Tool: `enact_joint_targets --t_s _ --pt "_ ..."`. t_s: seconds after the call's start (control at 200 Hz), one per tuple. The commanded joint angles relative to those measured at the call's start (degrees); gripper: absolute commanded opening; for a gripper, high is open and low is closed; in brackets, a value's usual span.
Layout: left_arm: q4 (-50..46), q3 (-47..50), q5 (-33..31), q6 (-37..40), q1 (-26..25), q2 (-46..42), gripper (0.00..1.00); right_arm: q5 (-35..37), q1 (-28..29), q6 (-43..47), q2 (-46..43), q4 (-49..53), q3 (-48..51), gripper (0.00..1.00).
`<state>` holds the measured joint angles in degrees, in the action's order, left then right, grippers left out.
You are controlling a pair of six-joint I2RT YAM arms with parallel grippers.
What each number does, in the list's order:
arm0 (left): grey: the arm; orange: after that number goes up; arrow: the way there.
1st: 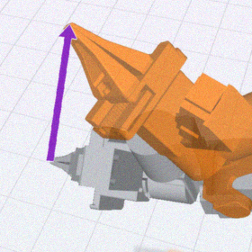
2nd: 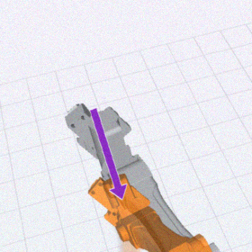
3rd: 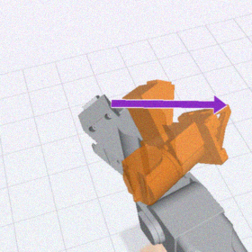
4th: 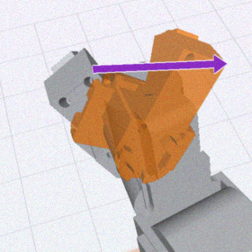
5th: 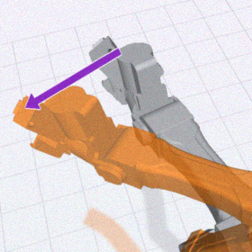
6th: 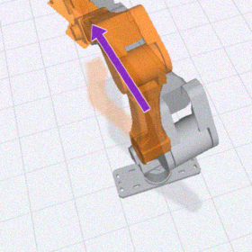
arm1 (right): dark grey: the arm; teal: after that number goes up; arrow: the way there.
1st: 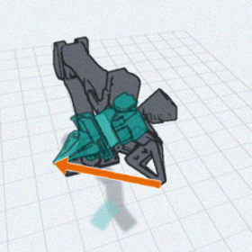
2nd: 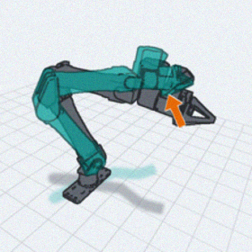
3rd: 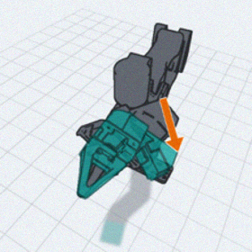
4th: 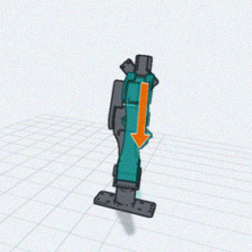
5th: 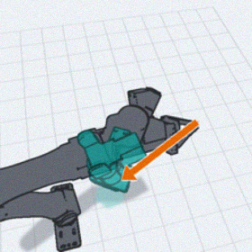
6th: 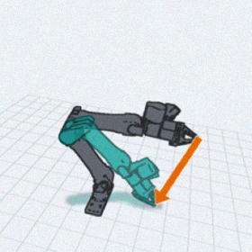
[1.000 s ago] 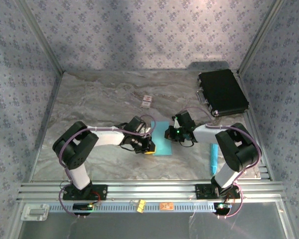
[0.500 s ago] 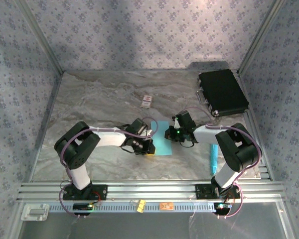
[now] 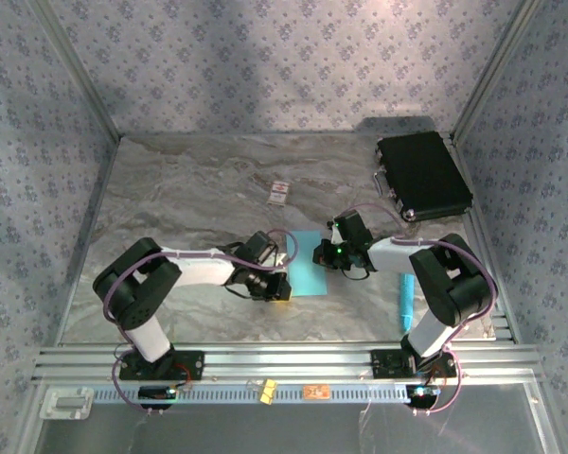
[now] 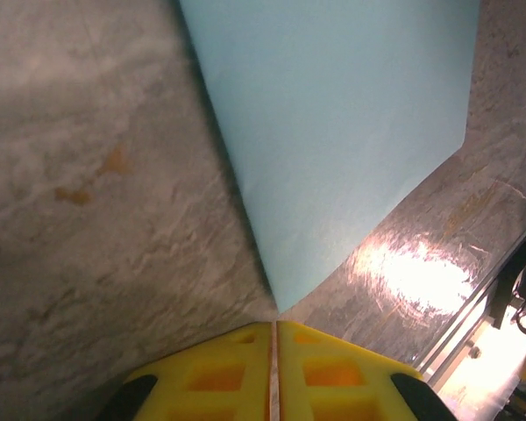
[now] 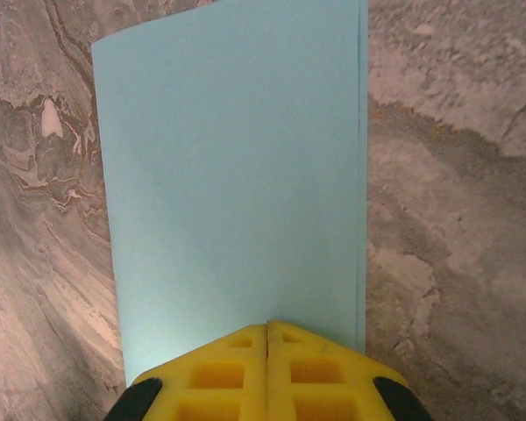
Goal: Fold a paper plane with a square sheet of paper (pick it up from the middle)
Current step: First fold the square sheet of paper in half at the center of the table.
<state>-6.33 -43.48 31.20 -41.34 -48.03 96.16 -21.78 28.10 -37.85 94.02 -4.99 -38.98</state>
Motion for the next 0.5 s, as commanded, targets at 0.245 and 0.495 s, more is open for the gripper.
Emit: enact_joint_targets --t_s 0.245,0.495 --pt "-2.7 1.6 -5.1 1.9 9.6 -13.6 0.16 -1.9 1.5 4.5 -2.3 8.7 -4.8 0.11" --pt "-0.7 -12.4 1.8 1.4 14.9 -0.5 0.16 6.7 0.8 0.1 -11.2 14.4 -5.0 0.31"
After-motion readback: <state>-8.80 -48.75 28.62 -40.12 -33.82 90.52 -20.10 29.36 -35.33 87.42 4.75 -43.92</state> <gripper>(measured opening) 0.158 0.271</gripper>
